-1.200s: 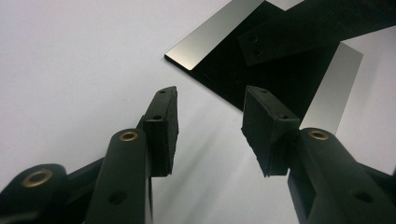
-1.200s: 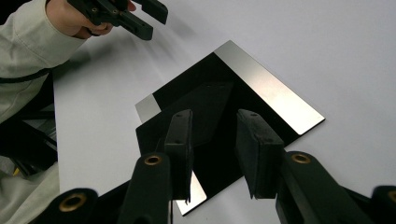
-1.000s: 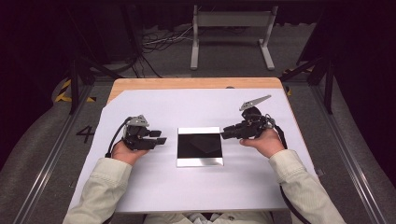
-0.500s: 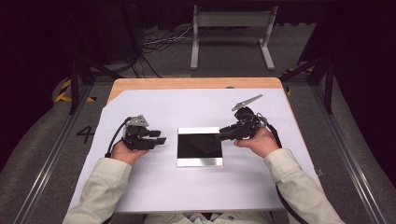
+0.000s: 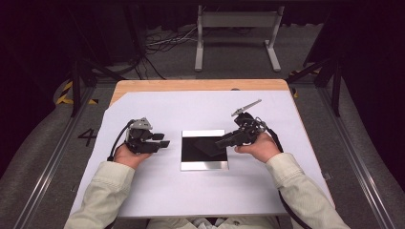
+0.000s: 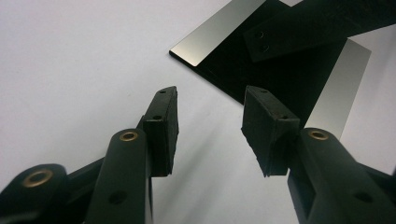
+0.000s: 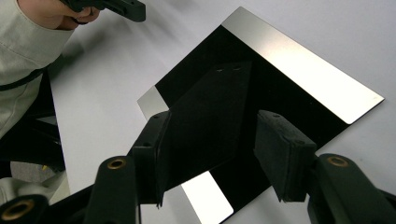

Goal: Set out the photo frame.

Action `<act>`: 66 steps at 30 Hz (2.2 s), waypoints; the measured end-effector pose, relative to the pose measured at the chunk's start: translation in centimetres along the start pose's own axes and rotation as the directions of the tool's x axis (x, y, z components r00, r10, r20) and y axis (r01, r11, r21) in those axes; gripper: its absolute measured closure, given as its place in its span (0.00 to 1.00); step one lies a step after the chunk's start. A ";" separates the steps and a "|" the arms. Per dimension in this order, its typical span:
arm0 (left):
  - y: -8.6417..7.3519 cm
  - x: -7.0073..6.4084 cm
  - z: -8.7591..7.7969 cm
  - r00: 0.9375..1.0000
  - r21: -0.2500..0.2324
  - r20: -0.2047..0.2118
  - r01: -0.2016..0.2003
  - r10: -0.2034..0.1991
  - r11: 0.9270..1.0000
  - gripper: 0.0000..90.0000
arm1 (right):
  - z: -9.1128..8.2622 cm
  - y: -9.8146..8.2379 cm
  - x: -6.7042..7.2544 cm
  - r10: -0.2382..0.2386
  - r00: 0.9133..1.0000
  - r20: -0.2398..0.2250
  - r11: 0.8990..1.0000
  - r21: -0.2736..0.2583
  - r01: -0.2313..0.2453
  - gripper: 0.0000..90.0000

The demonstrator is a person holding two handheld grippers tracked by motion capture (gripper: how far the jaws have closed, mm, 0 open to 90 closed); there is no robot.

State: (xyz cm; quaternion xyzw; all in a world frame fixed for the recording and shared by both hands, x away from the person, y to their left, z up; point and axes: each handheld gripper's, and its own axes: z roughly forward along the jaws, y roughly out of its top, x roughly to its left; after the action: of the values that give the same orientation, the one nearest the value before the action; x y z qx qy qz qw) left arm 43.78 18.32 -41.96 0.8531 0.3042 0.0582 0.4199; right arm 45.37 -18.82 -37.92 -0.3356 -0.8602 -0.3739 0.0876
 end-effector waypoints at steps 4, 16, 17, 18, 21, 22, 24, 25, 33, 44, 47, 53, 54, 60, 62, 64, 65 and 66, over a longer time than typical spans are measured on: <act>0.0 0.0 0.0 1.000 0.001 -0.001 0.002 -0.002 1.000 0.62 | 0.4 0.0 -0.1 0.010 1.000 -0.004 1.000 0.010 -0.010 0.50; 0.0 -0.1 0.0 1.000 0.011 -0.019 -0.013 0.013 1.000 0.62 | 1.8 0.1 -0.1 0.041 0.998 -0.053 0.999 0.035 -0.039 0.45; 0.0 -0.1 0.0 1.000 0.012 -0.019 -0.013 0.014 1.000 0.62 | 2.0 0.1 0.0 0.043 0.998 -0.049 0.998 0.038 -0.042 0.45; 0.0 -0.1 0.0 1.000 0.011 -0.019 -0.013 0.014 1.000 0.62 | 2.0 0.1 0.0 0.045 0.998 -0.049 0.998 0.040 -0.043 0.45; 0.0 -0.1 0.0 1.000 0.010 -0.018 -0.013 0.013 1.000 0.62 | 2.0 0.1 -0.1 0.055 0.997 -0.053 0.998 0.043 -0.053 0.46; 0.0 -0.1 0.0 1.000 0.011 -0.018 -0.013 0.013 1.000 0.62 | 2.0 0.1 -0.2 0.064 0.996 -0.055 0.997 0.047 -0.061 0.46; 0.0 -0.1 0.0 1.000 0.011 -0.019 -0.012 0.012 1.000 0.62 | 2.1 0.1 -0.2 0.064 0.996 -0.058 0.997 0.045 -0.062 0.46; 0.0 -0.1 0.0 1.000 0.011 -0.018 -0.013 0.013 1.000 0.62 | 2.1 0.1 -0.2 0.065 0.996 -0.057 0.997 0.045 -0.063 0.46; 0.0 -0.1 0.0 1.000 0.012 -0.016 -0.012 0.012 1.000 0.62 | 2.1 0.1 -0.3 0.076 0.996 -0.055 0.996 0.058 -0.073 0.46; 0.0 -0.1 0.0 1.000 0.015 -0.014 -0.014 0.015 1.000 0.62 | 2.4 0.0 -0.3 0.118 0.990 -0.081 0.990 0.091 -0.110 0.43; 0.0 -0.2 0.1 1.000 0.015 -0.013 -0.013 0.014 1.000 0.62 | 2.5 0.0 -0.3 0.127 0.988 -0.085 0.988 0.098 -0.119 0.44; 0.0 -0.1 0.1 1.000 0.014 -0.014 -0.011 0.011 1.000 0.62 | 2.4 0.1 -0.4 0.156 0.985 -0.067 0.983 0.105 -0.149 0.51; 0.0 -0.1 0.1 1.000 0.013 -0.013 -0.011 0.011 1.000 0.62 | 2.4 0.1 -0.4 0.158 0.985 -0.065 0.983 0.109 -0.151 0.52; -0.1 -0.1 0.2 1.000 0.012 -0.014 -0.011 0.011 1.000 0.62 | 2.2 -0.2 -0.4 0.141 0.989 -0.051 0.983 0.128 -0.133 0.61; 0.0 -0.1 0.2 1.000 0.012 -0.016 -0.016 0.016 1.000 0.62 | 2.1 -0.3 -0.4 0.136 0.989 -0.054 0.984 0.127 -0.128 0.63; 0.0 -0.1 0.2 1.000 0.013 -0.017 -0.015 0.015 1.000 0.62 | 1.9 -0.3 -0.3 0.131 0.990 -0.059 0.985 0.125 -0.123 0.66; 0.0 -0.1 0.2 1.000 0.013 -0.018 -0.016 0.016 1.000 0.62 | 1.7 -0.3 -0.3 0.128 0.990 -0.063 0.985 0.126 -0.119 0.68; 0.0 -0.1 0.2 1.000 0.013 -0.018 -0.016 0.016 1.000 0.62 | 1.6 -0.3 -0.2 0.128 0.990 -0.065 0.985 0.126 -0.119 0.71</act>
State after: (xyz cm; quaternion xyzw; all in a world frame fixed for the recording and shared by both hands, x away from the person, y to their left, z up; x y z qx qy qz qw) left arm 43.73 18.15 -42.08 0.8576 0.3013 0.0674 0.4113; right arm 45.45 -18.00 -39.30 -0.3685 -0.8552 -0.3263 0.1623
